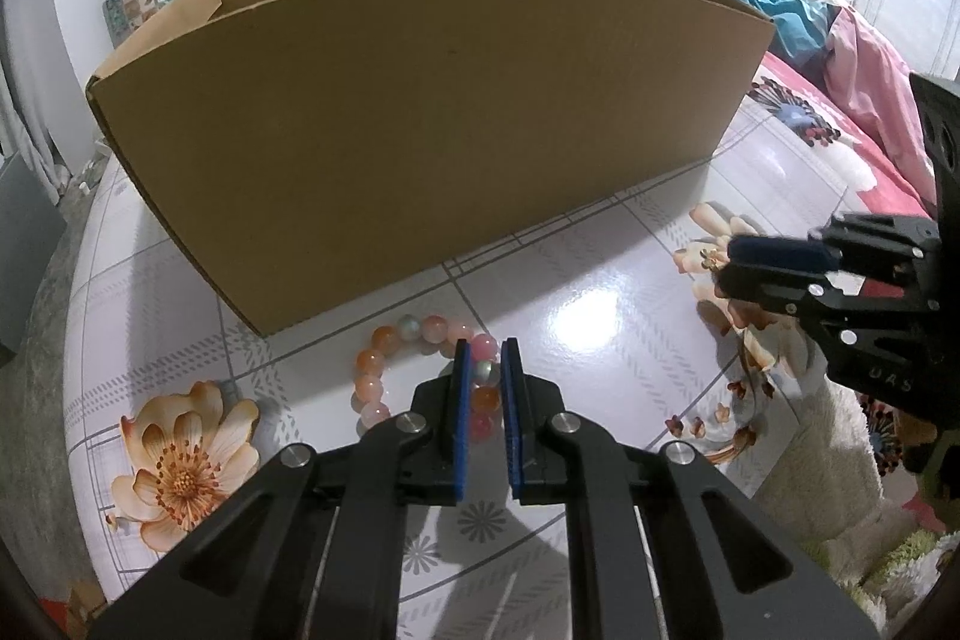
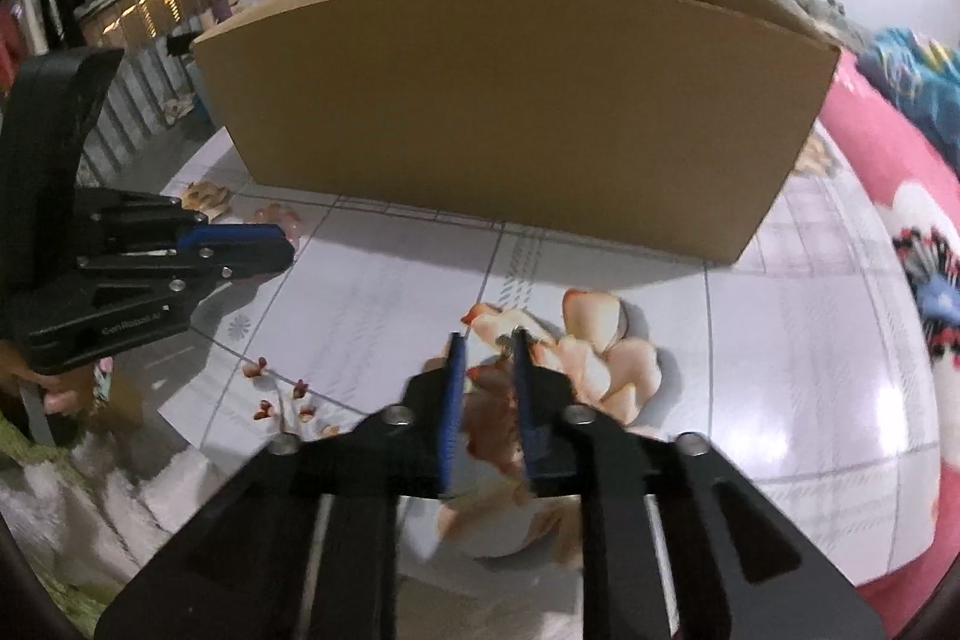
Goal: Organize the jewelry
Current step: 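Lift the pink bracelet and butterfly charm and carry both over the box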
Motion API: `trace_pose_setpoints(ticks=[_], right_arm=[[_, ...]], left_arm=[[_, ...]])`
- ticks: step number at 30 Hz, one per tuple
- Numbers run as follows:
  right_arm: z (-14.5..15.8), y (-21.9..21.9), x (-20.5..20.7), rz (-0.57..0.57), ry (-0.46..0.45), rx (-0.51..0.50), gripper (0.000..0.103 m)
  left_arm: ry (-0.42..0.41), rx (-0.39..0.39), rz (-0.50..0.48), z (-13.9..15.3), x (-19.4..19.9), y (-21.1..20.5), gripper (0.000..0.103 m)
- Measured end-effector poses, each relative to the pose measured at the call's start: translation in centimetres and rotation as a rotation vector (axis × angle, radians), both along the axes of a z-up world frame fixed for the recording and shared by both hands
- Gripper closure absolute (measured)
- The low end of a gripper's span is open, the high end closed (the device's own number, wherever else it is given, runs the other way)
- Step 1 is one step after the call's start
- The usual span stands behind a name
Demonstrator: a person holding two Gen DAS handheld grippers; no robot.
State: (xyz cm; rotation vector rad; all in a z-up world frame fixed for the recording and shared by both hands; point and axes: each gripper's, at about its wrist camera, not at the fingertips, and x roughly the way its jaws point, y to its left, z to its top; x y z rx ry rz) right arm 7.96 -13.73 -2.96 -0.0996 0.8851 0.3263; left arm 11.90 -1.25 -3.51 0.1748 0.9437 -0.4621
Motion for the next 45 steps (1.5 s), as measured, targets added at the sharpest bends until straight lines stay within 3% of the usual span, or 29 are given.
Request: trace_pose_setpoints(ticks=[7,10,12,25,32,38,45], right_arm=[[-0.6,0.1,1.4,0.101,-0.002,-0.07,0.084],[-0.7,-0.2,1.6,0.142,0.013,-0.045,0.093],[-0.7,-0.3,1.5,0.161,0.011,-0.047,0.093],[1.1,-2.3,0.0,0.097,-0.01,0.079,0.094],[5.1,-3.8,-0.6,0.061,-0.102,0.182,0.094],[9.7,-4.9,1.0,0.056,-0.191,0.275,0.093],[14.1,-6.1,5.5,0.099,-0.215,0.315,0.093]], left_arm=[[-0.001,0.003,-0.003,0.0,0.0,0.0,0.094],[-0.003,0.006,-0.006,0.0,-0.1,-0.1,0.094],[-0.004,0.006,-0.006,0.0,-0.1,-0.1,0.094],[-0.024,-0.049,-0.036,0.9,-0.7,0.1,0.094],[-0.037,-0.192,-0.049,4.7,-1.5,1.1,0.094],[-0.052,-0.367,-0.122,10.1,-1.8,1.0,0.094],[-0.072,-0.436,-0.175,16.4,1.8,0.2,0.094]])
